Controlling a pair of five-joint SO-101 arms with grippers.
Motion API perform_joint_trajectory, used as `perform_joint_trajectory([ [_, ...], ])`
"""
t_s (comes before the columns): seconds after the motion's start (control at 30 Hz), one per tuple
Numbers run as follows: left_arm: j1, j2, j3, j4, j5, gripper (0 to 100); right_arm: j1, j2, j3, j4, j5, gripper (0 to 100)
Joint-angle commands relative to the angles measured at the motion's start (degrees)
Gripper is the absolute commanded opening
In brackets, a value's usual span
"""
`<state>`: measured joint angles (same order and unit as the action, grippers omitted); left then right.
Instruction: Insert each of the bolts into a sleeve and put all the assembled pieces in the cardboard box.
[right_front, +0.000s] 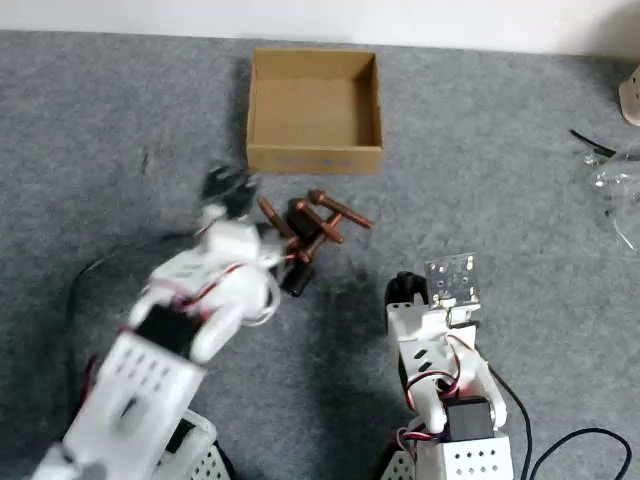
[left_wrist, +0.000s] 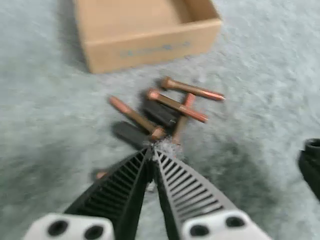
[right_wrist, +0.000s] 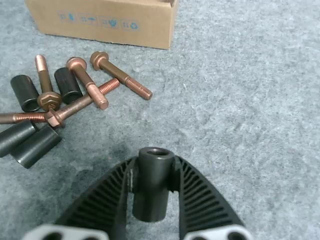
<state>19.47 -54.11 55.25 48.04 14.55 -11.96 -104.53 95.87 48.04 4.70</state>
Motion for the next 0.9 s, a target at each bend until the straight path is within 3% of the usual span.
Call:
perform_joint_trajectory([
  [0.0, 5.1, 16.1, -10.9, -4.4, 5.5, 1, 2.5, -0.8, 2.1, -2.3, 0.5, 0.3],
  [0.43, 8.6, 50.2, -28.0, -17.3, 23.0, 1, 8.0, -0.8, 2.1, -5.0, 0.2, 0.3],
  [0.63, 8.1, 60.3, -38.5, -17.1, 27.5, 1, 8.0, -0.8, 2.2, -5.4, 0.2, 0.3],
  [0.77, 8.6, 67.2, -43.8, -17.2, 27.8, 10, 8.0, -0.8, 2.2, -5.5, 0.2, 0.3],
  [0.87, 7.9, 72.8, -47.9, -17.1, 32.7, 12, 8.0, -0.8, 2.2, -5.5, 0.2, 0.3],
])
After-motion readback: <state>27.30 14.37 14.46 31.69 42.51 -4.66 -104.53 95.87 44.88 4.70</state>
